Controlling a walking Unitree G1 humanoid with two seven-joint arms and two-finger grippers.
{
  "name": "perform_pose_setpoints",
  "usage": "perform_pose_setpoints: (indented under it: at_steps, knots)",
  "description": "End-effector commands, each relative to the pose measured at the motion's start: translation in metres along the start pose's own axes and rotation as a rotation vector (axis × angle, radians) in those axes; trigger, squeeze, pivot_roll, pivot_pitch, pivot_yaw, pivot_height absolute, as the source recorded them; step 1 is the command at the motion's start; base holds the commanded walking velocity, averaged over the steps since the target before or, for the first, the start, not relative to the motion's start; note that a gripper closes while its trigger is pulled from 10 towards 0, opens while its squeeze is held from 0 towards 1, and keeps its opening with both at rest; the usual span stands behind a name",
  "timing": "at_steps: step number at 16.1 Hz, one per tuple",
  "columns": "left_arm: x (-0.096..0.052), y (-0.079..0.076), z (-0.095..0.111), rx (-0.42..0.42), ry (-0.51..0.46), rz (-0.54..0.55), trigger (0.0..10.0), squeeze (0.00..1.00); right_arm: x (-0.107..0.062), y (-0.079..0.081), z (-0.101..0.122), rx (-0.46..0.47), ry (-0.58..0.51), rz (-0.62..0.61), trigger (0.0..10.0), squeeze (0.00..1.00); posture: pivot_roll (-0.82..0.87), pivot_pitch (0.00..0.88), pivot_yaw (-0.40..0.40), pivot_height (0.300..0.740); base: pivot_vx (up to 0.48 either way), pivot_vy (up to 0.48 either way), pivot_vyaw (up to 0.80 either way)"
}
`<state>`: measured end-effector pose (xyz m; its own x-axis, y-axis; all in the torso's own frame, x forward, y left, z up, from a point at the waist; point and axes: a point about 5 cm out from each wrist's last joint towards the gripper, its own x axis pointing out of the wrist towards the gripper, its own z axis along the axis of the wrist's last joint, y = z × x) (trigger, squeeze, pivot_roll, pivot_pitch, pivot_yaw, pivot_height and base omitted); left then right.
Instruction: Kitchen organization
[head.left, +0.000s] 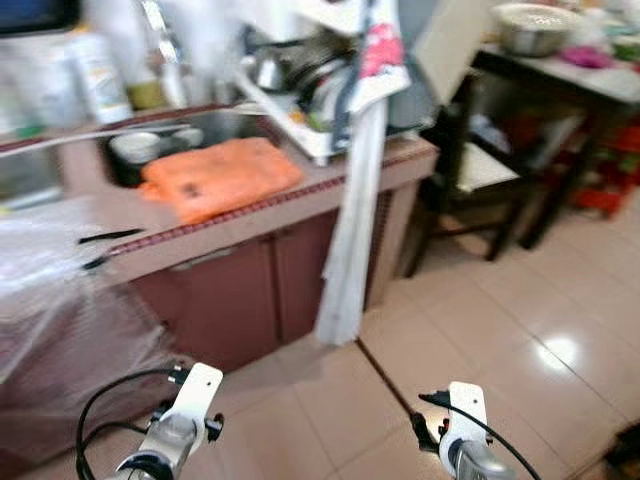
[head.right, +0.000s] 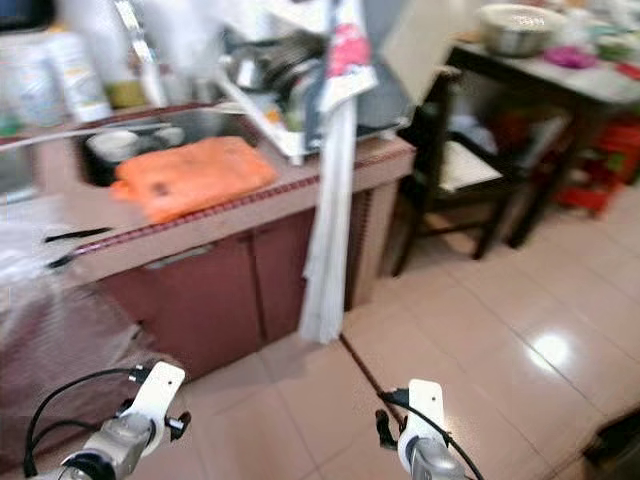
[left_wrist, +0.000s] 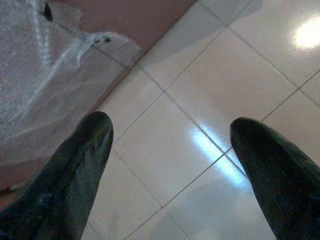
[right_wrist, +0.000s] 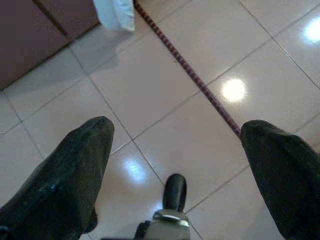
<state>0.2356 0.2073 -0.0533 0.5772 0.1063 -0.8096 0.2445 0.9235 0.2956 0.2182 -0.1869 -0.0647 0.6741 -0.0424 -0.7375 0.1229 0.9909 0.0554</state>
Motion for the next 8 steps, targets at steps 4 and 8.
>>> perform_pose_setpoints:
  at_steps: [4,8]
  knots:
    - [0.0002,-0.0018,0.0060,0.015,-0.021,-0.014,10.0,0.00,-0.0004,-0.0028,-0.0015,-0.001,0.008,-0.016,10.0,0.00,-0.02,0.000,-0.005,0.740,0.000,0.000,0.00]
    - [0.0003,-0.0030,0.0057,0.029,-0.010,-0.019,10.0,0.00,-0.0008,-0.0027,-0.0034,-0.001,0.012,-0.020,10.0,0.00,-0.02,0.000,-0.003,0.740,0.000,0.000,0.00]
